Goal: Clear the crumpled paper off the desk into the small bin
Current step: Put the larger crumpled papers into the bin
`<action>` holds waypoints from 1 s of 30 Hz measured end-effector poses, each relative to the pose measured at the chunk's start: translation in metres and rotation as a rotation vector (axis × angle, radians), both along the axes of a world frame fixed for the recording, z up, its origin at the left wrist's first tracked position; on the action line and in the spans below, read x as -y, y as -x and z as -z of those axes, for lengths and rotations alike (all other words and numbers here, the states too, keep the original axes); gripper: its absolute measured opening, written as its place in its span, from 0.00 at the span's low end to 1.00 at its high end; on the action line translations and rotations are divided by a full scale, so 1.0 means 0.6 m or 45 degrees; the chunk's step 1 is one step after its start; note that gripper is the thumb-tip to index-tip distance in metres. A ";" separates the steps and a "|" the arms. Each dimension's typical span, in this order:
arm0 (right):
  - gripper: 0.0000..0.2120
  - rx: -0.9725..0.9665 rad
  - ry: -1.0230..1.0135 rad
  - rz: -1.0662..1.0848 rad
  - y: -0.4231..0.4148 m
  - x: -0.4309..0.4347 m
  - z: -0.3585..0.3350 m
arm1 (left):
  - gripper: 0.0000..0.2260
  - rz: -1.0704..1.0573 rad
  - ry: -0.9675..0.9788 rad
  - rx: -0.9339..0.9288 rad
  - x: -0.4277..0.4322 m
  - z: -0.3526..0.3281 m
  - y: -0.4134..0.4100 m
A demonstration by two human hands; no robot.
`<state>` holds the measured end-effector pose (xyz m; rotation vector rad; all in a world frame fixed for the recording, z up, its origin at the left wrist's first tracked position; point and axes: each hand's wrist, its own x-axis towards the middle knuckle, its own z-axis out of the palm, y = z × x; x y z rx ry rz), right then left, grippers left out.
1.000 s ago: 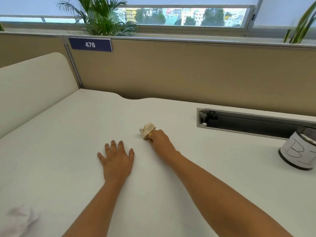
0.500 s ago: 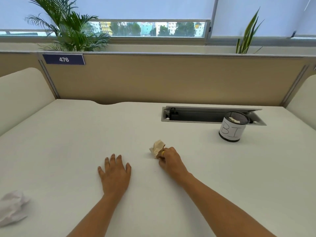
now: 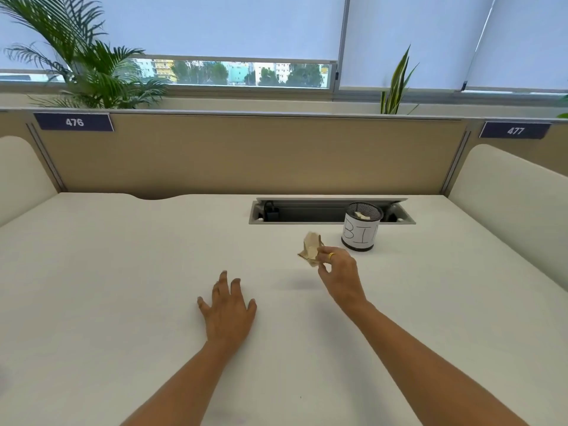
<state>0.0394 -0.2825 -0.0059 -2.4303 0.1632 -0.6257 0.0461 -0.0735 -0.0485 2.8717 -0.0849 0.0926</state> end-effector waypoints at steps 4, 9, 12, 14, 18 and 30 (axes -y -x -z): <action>0.14 0.131 0.038 0.110 -0.011 0.056 -0.040 | 0.25 0.088 0.043 -0.018 0.032 0.006 -0.010; 0.11 0.213 -0.023 0.247 -0.049 0.124 -0.081 | 0.27 0.102 0.032 -0.065 0.043 0.021 -0.032; 0.10 0.203 -0.124 0.310 -0.075 0.158 -0.093 | 0.28 0.056 0.072 -0.098 0.036 0.025 -0.048; 0.10 0.163 -0.160 0.349 -0.093 0.175 -0.092 | 0.28 0.051 0.076 -0.117 0.033 0.024 -0.058; 0.10 0.014 -0.073 0.406 -0.123 0.196 -0.078 | 0.28 0.070 0.047 -0.116 0.033 0.024 -0.069; 0.16 -0.101 0.459 0.273 -0.161 0.194 -0.051 | 0.28 0.054 0.066 -0.059 0.031 0.032 -0.071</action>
